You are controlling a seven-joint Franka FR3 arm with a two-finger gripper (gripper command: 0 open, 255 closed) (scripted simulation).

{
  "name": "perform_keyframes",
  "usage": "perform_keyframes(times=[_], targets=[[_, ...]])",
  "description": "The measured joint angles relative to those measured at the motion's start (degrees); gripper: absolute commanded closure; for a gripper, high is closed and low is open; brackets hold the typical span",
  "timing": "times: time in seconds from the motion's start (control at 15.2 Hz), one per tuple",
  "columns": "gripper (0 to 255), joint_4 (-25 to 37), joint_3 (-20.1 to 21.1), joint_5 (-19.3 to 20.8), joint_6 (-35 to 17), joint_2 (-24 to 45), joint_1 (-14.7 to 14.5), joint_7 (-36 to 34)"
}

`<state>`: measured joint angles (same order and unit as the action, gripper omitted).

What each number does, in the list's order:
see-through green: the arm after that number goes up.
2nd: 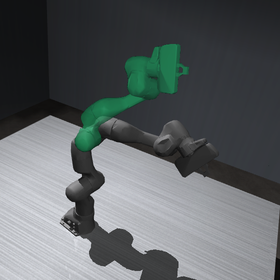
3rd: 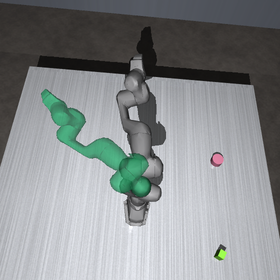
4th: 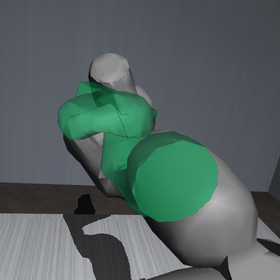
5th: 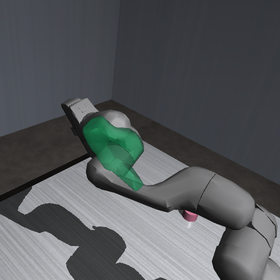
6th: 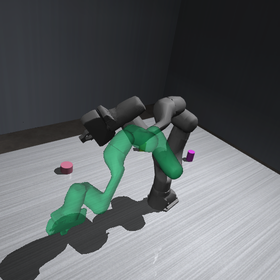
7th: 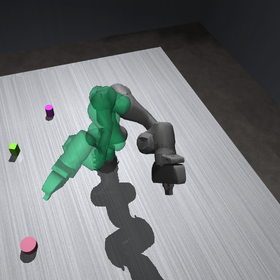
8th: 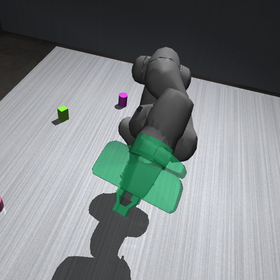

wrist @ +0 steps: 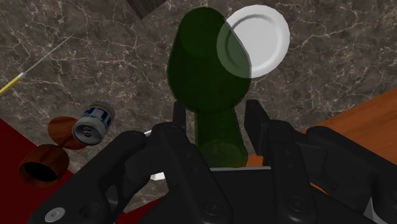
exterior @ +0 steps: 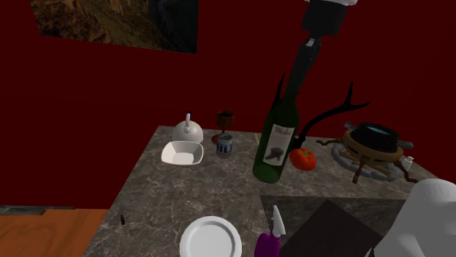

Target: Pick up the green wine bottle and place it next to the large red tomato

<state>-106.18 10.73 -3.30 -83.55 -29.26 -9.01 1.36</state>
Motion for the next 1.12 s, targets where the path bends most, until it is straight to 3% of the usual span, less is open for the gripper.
perform_keyframes(times=[1.12], targets=[[255, 22.7, 0.7, 1.3, 13.8, 9.0, 0.6, -0.9]])
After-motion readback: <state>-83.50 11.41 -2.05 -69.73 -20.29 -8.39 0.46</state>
